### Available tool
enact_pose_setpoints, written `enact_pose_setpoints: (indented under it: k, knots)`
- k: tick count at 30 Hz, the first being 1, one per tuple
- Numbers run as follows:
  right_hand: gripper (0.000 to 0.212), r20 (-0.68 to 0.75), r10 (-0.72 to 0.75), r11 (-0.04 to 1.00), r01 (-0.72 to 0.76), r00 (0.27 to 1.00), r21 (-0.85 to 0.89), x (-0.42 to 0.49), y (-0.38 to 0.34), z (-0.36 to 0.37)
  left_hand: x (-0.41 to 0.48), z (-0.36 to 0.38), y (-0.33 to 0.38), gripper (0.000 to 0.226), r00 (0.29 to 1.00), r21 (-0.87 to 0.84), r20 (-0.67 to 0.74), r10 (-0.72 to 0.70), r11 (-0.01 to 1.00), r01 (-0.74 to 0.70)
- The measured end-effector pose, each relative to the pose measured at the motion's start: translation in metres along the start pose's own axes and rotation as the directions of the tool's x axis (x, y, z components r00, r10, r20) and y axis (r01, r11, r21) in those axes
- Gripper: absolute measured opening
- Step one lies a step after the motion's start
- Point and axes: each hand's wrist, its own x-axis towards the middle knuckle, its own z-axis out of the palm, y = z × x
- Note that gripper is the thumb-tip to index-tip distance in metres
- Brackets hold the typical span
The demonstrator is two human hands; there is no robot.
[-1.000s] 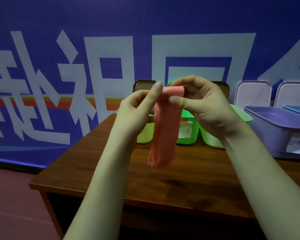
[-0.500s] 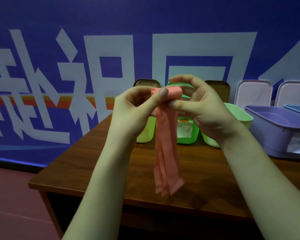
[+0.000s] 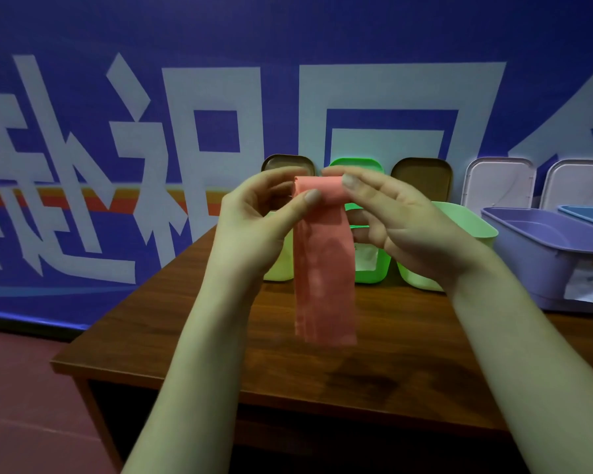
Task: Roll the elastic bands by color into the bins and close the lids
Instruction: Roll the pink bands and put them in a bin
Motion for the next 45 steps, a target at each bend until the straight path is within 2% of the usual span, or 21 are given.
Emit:
enact_pose_setpoints:
  k: [5,11,14,18,21,23,27,31,37,41,45]
  knots:
    - [0.039,-0.047,-0.038,0.999,0.037,0.998,-0.029,-0.001,0.002,0.001,-0.001,0.0,0.001,0.046,0.999,-0.089,0.032,-0.015,0.996,0.017]
    - [0.032,-0.053,-0.089,0.99,0.094,0.995,0.109,-0.001,0.003,0.002,-0.001,-0.003,0.0,0.035,0.997,-0.151,0.079,0.017,0.988,-0.005]
    - [0.032,-0.048,-0.129,0.986,0.133,0.99,0.102,-0.001,0.001,0.0,-0.001,-0.004,-0.001,0.036,0.995,-0.159,0.095,0.032,0.987,-0.017]
    - [0.035,-0.043,-0.186,0.975,0.19,0.982,0.117,0.0,0.002,0.001,-0.002,-0.003,0.003,0.034,0.997,-0.212,0.067,-0.043,0.976,0.056]
    - [0.038,-0.051,-0.222,0.966,0.227,0.974,0.122,0.002,0.004,0.002,-0.003,0.0,0.004,0.027,0.994,-0.085,0.022,-0.108,0.99,0.11]
    - [0.038,-0.059,-0.241,0.961,0.246,0.969,0.128,0.003,0.005,0.001,-0.003,0.002,0.004,0.03,0.991,-0.007,0.02,-0.131,0.991,0.132]
    - [0.037,-0.068,-0.255,0.957,0.262,0.964,0.127,0.002,0.004,0.002,-0.003,0.004,0.004,0.039,0.988,0.002,0.022,-0.154,0.988,0.154]
    - [0.038,-0.053,-0.242,0.96,0.247,0.969,0.129,0.002,0.005,0.002,-0.003,0.006,0.003,0.029,0.989,0.007,0.001,-0.148,0.989,0.148]
    - [0.041,0.008,-0.151,0.979,0.148,0.989,0.141,-0.001,0.004,0.0,-0.003,0.002,0.002,0.03,0.989,-0.026,-0.02,-0.147,0.989,0.146]
    - [0.042,-0.061,-0.053,0.999,0.052,0.997,-0.014,0.0,0.005,0.005,-0.004,0.003,0.004,0.041,0.99,-0.053,-0.014,-0.143,0.988,0.142]
    - [0.047,-0.067,-0.028,0.998,0.025,0.997,-0.052,-0.002,0.003,0.01,-0.004,0.003,0.003,0.041,0.99,-0.087,-0.007,-0.138,0.987,0.137]
